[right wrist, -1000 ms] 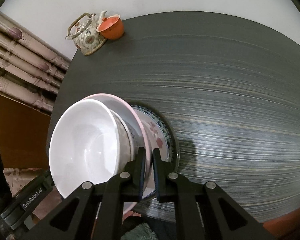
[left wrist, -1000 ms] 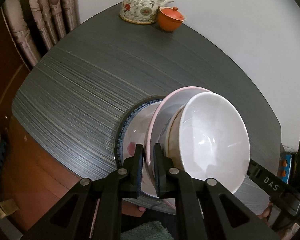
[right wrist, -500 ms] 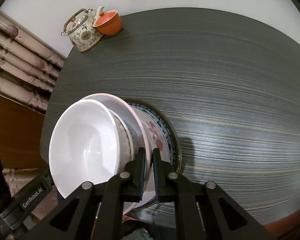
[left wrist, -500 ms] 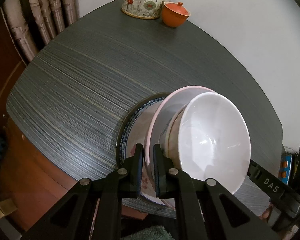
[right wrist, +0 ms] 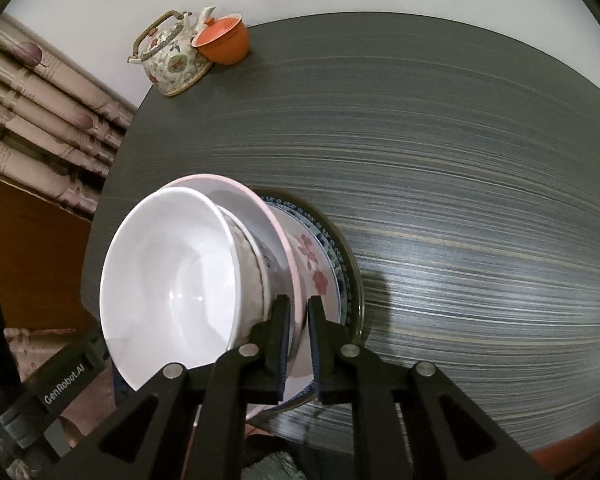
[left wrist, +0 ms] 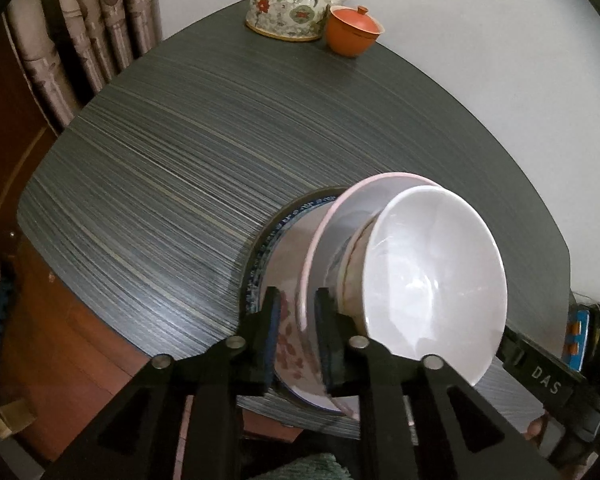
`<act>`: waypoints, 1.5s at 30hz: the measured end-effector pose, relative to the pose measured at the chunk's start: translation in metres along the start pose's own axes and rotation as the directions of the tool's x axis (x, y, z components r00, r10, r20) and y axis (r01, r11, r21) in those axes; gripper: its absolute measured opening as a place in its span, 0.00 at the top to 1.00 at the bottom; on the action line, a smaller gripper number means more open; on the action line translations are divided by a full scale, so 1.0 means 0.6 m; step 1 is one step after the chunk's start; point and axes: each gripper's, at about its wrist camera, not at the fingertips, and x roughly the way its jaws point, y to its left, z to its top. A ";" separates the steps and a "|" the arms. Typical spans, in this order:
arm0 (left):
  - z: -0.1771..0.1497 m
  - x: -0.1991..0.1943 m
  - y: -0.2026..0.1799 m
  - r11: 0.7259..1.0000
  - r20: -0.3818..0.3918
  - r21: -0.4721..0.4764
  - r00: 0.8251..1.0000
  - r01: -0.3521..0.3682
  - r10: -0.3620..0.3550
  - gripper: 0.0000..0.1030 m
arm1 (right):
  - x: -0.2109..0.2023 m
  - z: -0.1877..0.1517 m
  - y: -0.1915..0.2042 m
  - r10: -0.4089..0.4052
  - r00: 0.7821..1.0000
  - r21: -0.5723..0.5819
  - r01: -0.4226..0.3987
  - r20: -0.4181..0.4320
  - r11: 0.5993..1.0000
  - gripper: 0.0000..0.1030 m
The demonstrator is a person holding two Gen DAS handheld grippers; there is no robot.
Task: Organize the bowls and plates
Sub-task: 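Lower the bowl stack onto the pink-flower plate and open the left tool, then withdraw the left tool from the stacked dishes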
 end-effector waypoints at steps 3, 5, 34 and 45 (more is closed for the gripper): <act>0.001 -0.009 0.003 1.000 0.023 -0.004 1.000 -0.015 0.015 0.74 | -0.006 0.001 -0.002 -0.006 1.000 -0.005 0.006 0.006 1.000 0.83; 0.003 -0.015 0.005 1.000 0.037 -0.006 0.999 -0.024 0.024 0.69 | -0.014 0.000 -0.003 -0.015 1.000 -0.013 0.015 0.020 1.000 0.76; -0.121 -0.130 -0.049 0.982 0.345 0.099 0.932 -0.158 0.115 0.12 | -0.084 -0.131 0.010 -0.024 0.987 -0.139 0.046 0.158 0.989 0.24; -0.138 -0.115 -0.053 0.977 0.372 0.098 0.917 -0.190 0.141 0.05 | -0.070 -0.158 0.009 -0.043 0.984 -0.157 0.070 0.171 0.985 0.22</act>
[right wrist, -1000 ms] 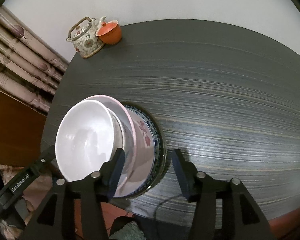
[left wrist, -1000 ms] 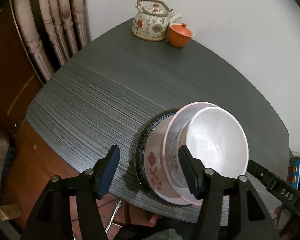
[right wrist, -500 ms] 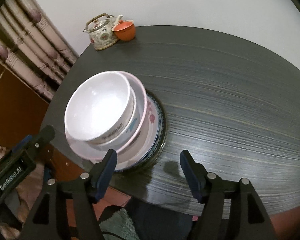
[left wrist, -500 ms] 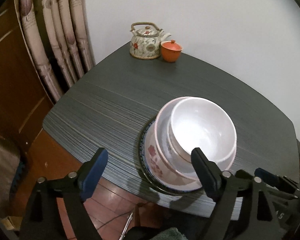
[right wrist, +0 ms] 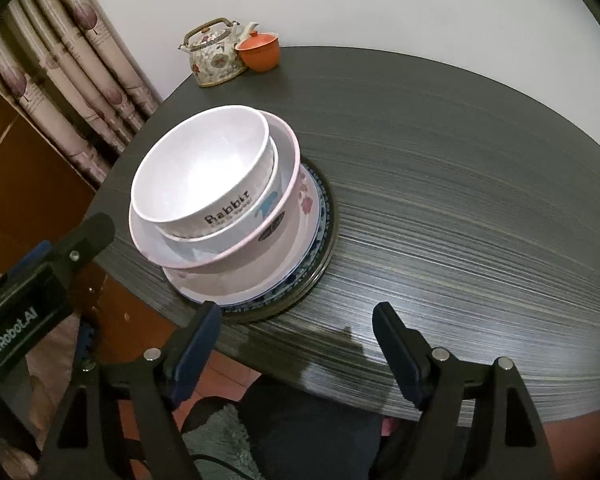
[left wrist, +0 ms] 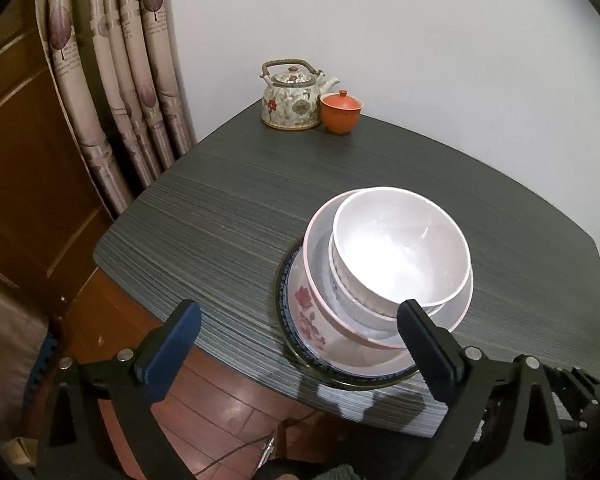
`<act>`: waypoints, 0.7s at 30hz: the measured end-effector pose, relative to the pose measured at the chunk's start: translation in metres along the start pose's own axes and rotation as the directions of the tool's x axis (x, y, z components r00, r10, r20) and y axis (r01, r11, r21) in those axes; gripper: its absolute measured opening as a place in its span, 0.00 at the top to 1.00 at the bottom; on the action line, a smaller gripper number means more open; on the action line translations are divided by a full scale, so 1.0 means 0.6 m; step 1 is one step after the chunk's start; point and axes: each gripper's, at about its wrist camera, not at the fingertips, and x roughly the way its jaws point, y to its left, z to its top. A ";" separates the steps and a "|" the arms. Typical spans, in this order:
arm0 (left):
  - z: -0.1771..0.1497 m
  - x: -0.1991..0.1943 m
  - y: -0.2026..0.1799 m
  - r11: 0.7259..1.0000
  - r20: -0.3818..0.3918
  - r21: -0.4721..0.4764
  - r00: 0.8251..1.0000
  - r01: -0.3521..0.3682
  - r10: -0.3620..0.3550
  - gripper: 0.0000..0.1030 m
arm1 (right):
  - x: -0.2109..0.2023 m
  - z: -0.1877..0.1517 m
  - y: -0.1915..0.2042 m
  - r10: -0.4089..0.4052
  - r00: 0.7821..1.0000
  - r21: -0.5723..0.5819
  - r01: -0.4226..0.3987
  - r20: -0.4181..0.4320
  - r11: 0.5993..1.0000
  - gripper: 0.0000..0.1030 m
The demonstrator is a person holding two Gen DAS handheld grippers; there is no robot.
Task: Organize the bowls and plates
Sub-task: 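Withdraw the left tool from the stacked dishes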
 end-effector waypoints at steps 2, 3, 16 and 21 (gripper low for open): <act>-0.004 0.004 0.001 1.000 0.002 0.001 1.000 -0.003 0.003 0.05 | -0.003 -0.004 0.004 -0.005 1.000 -0.006 0.006 0.015 1.000 0.22; -0.005 0.005 0.001 1.000 0.001 0.002 1.000 -0.005 0.005 0.05 | -0.004 -0.005 0.005 -0.005 1.000 -0.006 0.005 0.028 1.000 0.22; -0.022 -0.006 -0.001 0.999 0.028 0.034 1.000 -0.011 0.010 0.01 | -0.015 -0.028 0.012 -0.027 0.996 0.009 0.026 0.087 1.000 0.22; -0.026 -0.002 -0.002 0.999 0.010 0.032 1.000 -0.002 0.002 0.01 | -0.015 -0.033 0.012 -0.027 0.996 0.016 0.026 0.086 1.000 0.22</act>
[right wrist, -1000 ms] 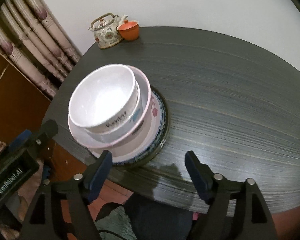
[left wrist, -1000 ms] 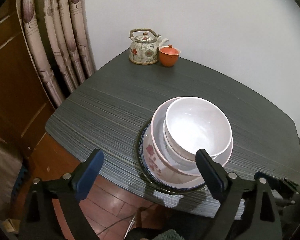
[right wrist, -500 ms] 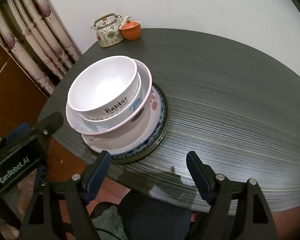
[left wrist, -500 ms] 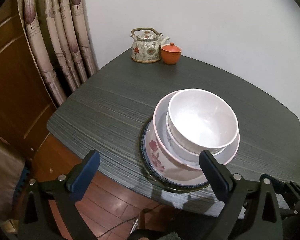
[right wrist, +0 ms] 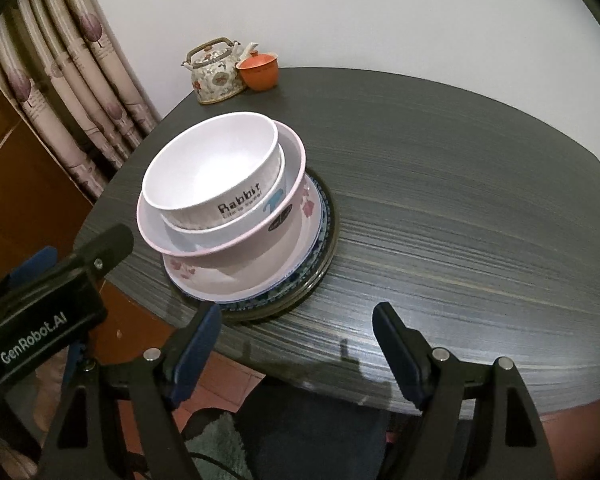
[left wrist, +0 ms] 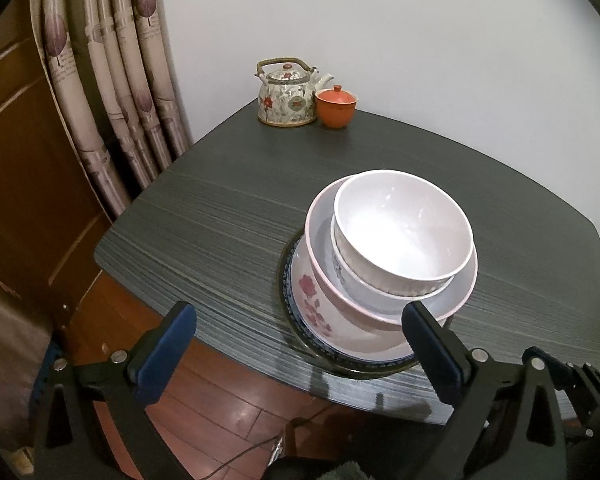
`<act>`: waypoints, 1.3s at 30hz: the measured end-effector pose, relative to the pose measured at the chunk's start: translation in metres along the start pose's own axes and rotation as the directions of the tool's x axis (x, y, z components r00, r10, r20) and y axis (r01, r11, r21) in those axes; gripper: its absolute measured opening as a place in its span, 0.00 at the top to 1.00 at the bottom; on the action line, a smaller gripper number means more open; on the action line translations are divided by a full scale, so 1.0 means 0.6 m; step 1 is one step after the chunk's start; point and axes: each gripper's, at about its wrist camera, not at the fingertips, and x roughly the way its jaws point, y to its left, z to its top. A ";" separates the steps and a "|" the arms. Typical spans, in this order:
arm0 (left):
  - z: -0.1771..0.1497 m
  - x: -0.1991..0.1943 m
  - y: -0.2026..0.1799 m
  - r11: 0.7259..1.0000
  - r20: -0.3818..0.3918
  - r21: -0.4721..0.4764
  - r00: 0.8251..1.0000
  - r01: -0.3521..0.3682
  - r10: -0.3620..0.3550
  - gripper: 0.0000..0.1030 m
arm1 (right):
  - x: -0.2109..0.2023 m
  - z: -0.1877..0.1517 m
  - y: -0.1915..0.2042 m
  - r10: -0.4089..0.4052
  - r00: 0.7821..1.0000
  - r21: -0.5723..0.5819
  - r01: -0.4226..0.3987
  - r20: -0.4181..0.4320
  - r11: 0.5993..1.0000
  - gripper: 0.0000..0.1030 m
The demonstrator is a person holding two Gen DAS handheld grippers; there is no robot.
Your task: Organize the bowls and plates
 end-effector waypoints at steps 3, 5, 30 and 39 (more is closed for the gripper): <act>-0.001 -0.001 -0.003 1.000 -0.006 0.007 1.000 0.005 -0.005 0.01 | 0.002 0.000 0.001 0.000 1.000 0.001 0.000 -0.003 1.000 0.22; -0.002 -0.001 -0.004 1.000 -0.008 0.009 1.000 0.007 -0.007 0.01 | 0.003 -0.002 0.003 -0.002 1.000 -0.001 0.002 -0.006 1.000 0.22; -0.005 0.005 -0.011 1.000 -0.024 0.026 1.000 0.006 -0.006 0.01 | 0.009 -0.008 0.015 0.008 1.000 -0.023 -0.008 -0.014 1.000 0.22; -0.004 0.010 -0.013 1.000 -0.030 0.029 1.000 0.006 -0.005 0.01 | 0.011 -0.009 0.015 0.006 1.000 -0.025 -0.006 -0.019 1.000 0.22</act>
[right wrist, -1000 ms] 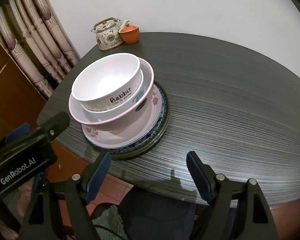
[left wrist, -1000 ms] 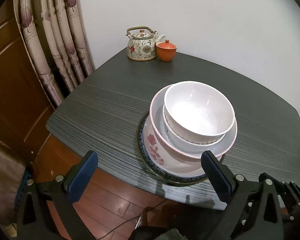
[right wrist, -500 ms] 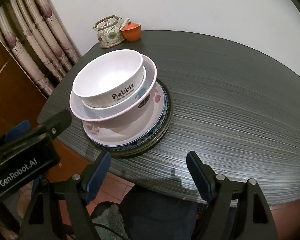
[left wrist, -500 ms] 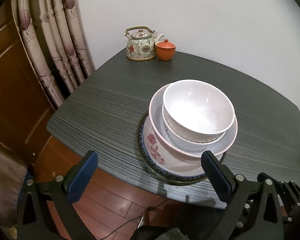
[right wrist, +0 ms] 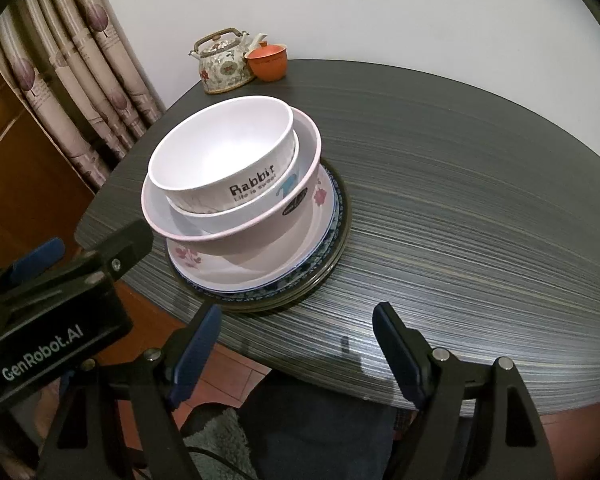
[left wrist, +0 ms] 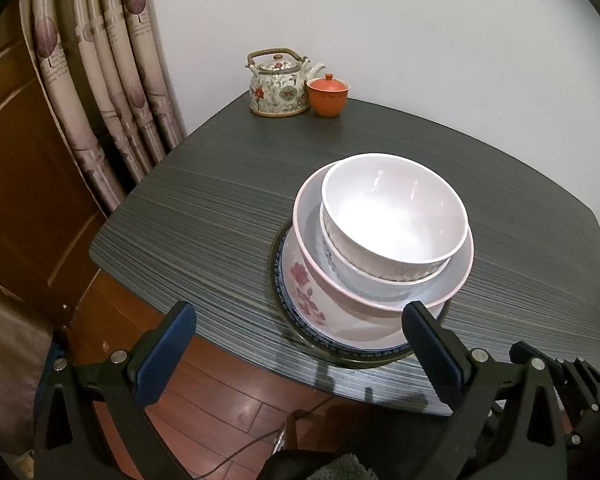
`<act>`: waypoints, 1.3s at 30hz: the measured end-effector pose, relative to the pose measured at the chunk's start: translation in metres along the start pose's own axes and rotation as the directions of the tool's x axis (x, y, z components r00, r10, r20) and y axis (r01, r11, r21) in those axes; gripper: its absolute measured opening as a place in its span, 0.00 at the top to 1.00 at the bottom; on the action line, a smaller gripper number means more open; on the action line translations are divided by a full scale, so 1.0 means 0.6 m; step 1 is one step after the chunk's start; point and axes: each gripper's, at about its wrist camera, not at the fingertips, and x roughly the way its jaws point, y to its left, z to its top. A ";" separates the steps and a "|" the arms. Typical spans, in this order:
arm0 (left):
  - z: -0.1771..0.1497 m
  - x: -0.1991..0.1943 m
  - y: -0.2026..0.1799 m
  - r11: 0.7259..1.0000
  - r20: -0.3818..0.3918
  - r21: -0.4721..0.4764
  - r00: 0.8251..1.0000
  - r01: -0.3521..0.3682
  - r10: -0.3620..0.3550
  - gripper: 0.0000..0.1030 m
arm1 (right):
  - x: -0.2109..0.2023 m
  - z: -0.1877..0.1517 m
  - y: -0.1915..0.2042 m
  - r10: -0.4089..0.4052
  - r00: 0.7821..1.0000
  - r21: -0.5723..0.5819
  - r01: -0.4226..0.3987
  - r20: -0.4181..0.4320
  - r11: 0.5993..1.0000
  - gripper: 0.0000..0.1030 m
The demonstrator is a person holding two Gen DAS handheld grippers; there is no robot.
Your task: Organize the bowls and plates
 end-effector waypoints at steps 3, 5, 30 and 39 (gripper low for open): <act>0.001 0.003 0.000 1.000 -0.003 0.000 1.000 0.000 -0.001 0.01 | 0.001 0.001 -0.001 0.001 1.000 -0.001 -0.001 -0.003 1.000 0.22; 0.001 0.004 0.000 1.000 -0.004 0.000 1.000 0.000 0.000 0.01 | 0.002 0.002 -0.001 0.001 1.000 -0.003 -0.001 -0.003 1.000 0.22; 0.001 0.010 0.007 1.000 -0.011 0.001 1.000 0.011 -0.011 0.01 | 0.003 0.000 0.003 0.012 1.000 -0.013 -0.012 -0.014 1.000 0.22; 0.003 0.012 0.011 1.000 -0.021 -0.002 1.000 0.021 -0.021 0.01 | 0.006 -0.001 0.003 0.016 1.000 -0.009 -0.016 -0.018 1.000 0.22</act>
